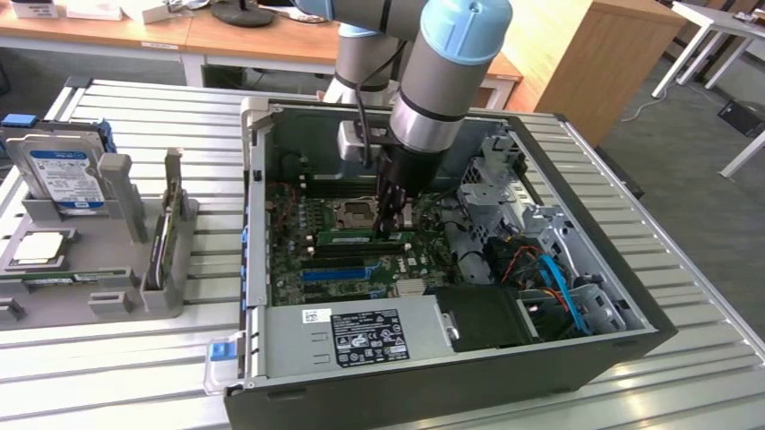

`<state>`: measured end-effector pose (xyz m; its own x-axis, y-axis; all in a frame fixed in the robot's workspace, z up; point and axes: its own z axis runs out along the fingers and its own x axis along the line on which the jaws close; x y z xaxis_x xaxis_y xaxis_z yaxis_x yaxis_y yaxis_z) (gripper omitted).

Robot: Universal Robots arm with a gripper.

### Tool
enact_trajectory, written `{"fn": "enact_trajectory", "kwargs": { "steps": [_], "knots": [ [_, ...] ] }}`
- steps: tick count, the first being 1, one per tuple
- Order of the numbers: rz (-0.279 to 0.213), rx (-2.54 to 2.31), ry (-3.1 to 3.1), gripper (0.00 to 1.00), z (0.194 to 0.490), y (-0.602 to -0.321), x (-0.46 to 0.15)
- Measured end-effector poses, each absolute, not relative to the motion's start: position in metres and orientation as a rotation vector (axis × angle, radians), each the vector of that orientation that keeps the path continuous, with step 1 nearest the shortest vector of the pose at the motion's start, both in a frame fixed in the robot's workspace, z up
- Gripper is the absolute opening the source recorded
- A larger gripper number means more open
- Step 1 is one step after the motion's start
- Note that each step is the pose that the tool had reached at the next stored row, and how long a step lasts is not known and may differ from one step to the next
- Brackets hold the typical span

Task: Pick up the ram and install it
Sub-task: 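Insert the ram into the slot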

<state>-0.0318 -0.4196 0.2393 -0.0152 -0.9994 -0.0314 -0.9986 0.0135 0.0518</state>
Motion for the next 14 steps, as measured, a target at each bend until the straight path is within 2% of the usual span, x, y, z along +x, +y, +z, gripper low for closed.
{"fn": "enact_trajectory", "kwargs": {
  "steps": [14],
  "knots": [
    [-0.091, 2.21, -2.212, 0.12, 0.239, -0.4196, -0.0325]
  ]
}}
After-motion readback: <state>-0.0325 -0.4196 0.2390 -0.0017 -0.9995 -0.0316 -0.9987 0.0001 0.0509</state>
